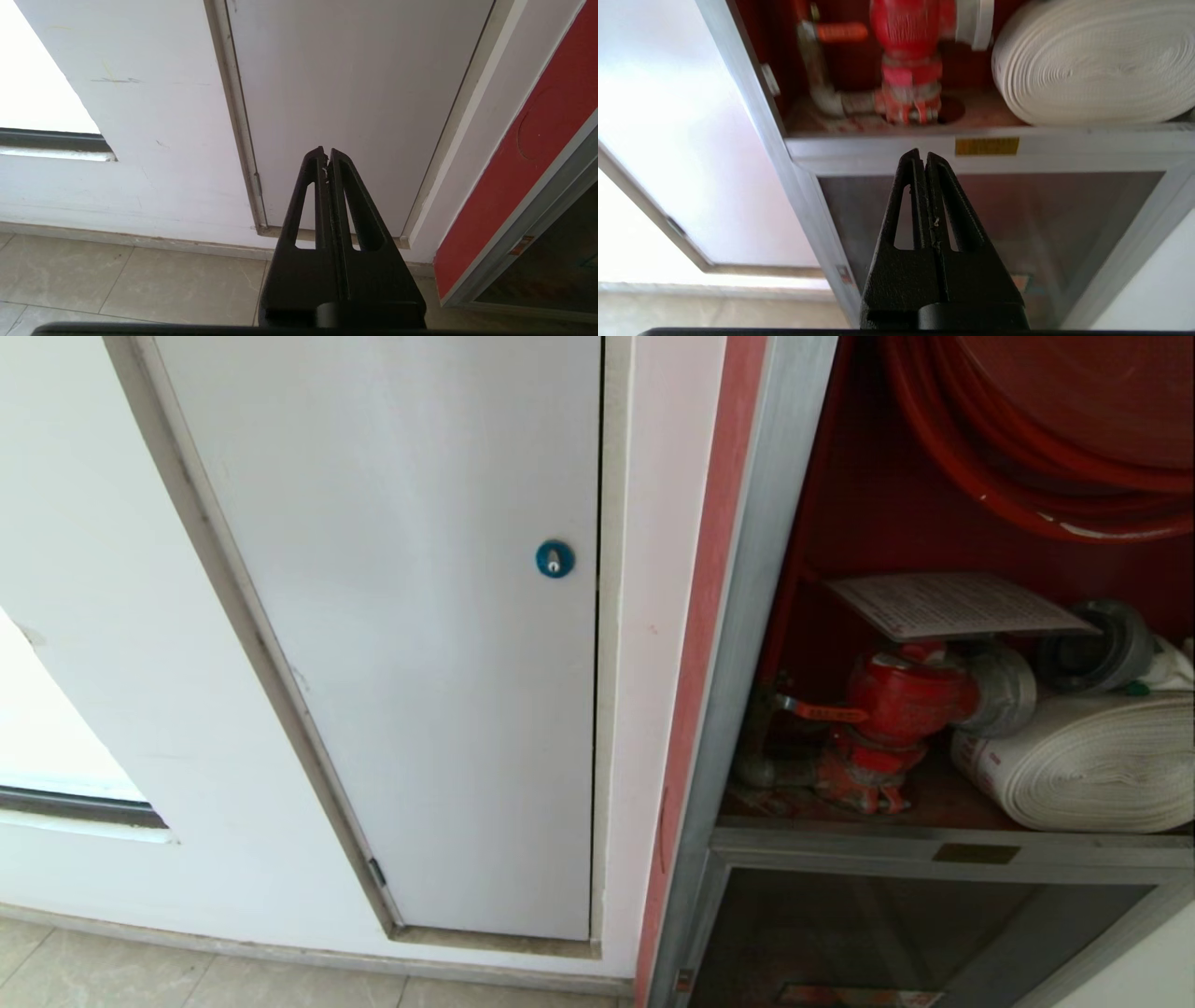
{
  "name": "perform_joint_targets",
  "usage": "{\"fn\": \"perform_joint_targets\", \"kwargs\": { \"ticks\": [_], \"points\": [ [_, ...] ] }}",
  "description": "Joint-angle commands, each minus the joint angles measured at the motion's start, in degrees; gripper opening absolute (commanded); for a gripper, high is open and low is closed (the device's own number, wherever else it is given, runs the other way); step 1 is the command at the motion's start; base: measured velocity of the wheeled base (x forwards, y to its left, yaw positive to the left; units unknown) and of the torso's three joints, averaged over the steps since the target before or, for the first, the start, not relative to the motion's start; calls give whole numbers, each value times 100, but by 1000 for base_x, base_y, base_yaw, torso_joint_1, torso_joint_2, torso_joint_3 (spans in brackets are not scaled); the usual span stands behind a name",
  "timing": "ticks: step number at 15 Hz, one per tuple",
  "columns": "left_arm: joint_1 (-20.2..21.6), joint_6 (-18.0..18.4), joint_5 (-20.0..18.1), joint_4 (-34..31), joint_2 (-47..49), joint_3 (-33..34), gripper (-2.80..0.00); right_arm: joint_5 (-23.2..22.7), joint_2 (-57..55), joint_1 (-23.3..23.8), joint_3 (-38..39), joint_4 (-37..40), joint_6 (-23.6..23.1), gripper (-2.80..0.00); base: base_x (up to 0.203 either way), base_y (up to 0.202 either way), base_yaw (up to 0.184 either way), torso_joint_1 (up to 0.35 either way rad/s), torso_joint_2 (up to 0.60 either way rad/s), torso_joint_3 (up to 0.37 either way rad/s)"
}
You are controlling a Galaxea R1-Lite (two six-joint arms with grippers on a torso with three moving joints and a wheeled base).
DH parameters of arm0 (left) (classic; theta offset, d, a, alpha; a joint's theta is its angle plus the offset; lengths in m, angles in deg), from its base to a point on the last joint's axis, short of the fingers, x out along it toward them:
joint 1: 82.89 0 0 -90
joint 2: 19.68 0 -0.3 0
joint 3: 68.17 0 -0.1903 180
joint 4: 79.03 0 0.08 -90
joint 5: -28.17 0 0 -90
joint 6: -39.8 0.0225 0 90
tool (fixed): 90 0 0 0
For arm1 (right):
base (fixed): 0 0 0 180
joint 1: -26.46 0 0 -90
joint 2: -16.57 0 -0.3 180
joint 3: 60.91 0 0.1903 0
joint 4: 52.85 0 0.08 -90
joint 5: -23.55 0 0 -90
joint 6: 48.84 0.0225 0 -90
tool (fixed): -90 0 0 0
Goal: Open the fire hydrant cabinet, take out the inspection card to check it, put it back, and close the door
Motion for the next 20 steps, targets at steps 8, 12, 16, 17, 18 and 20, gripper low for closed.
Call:
{"fn": "perform_joint_targets", "kwargs": {
  "ticks": [8, 12, 16, 17, 18, 20],
  "points": [
    [2, 0, 0, 3, 8, 26, -280, -24, 98, -9, 951, -717, -866, -280, 0, 0, 0, 0, 0, 0],
    [2, 0, 0, 3, 8, 26, -280, -68, 98, -7, 951, -392, -901, -280, 0, 0, 0, 0, 0, 0],
    [2, 0, 0, 3, 8, 26, -280, -76, 98, -9, 951, -392, -890, -280, 0, 0, 0, 0, 0, 0],
    [2, 0, 0, 3, 8, 26, -280, -76, 98, -9, 951, -392, -868, -280, 0, 0, 0, 0, 0, 0],
    [2, 0, 0, 3, 8, 26, -280, -76, 98, -9, 951, -392, -866, -280, 0, 0, 0, 0, 0, 0],
    [2, 0, 0, 3, 8, 26, -280, -76, 98, -9, 951, -392, -866, -280, 0, 0, 0, 0, 0, 0]
  ]
}}
